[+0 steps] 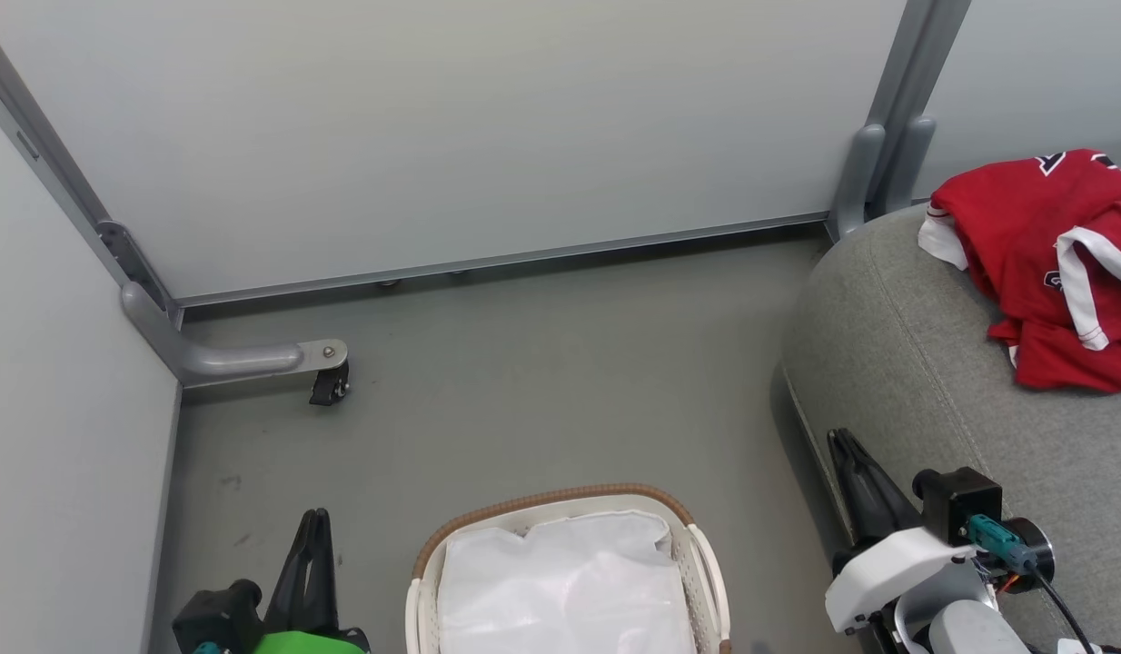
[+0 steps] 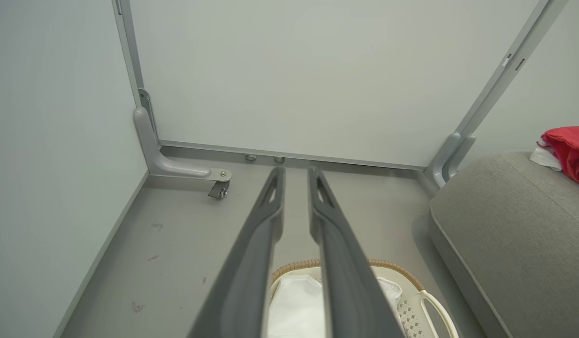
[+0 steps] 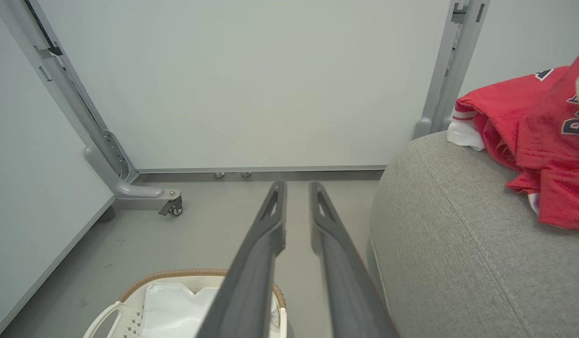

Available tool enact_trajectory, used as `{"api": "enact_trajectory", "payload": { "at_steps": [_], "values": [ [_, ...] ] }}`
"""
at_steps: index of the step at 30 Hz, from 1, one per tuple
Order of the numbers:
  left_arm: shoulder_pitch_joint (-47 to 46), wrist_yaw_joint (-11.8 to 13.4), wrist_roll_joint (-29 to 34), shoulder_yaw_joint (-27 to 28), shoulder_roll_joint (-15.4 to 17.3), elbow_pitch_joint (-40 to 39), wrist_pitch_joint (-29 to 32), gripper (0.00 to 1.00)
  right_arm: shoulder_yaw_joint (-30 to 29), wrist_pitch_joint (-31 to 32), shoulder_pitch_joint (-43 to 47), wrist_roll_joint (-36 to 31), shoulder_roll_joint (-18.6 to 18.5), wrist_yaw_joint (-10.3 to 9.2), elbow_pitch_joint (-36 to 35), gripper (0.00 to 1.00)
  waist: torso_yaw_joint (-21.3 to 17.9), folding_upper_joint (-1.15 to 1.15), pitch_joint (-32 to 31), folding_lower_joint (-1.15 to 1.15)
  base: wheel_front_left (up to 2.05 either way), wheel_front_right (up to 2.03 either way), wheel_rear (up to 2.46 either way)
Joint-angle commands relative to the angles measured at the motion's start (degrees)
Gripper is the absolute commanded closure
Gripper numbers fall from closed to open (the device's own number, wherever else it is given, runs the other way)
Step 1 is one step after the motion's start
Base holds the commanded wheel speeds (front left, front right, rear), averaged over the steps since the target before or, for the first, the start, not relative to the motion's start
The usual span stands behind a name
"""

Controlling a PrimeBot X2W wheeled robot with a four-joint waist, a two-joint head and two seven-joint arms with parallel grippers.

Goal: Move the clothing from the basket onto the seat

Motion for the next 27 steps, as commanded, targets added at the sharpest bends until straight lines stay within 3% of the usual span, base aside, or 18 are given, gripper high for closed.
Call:
{"api": "enact_trajectory", "payload": {
  "at_steps": [1, 27],
  "values": [
    [-0.3, -0.1, -2.1, 0.3, 0.0, -0.6, 0.5, 1.0, -0.6, 0.8, -0.7, 2.2, -0.1, 0.0, -0.4, 1.0, 0.0, 0.0, 0.0, 0.0, 0.0, 0.0, 0.0],
    [-3.6, -1.1, -25.8, 3.9, 0.4, -0.9, 7.0, 1.0, -3.6, 7.4, 0.3, 28.8, -0.2, -0.02, -3.2, 1.0, -0.1, 0.0, -0.1, 0.0, 0.0, 0.0, 0.0]
  ]
}}
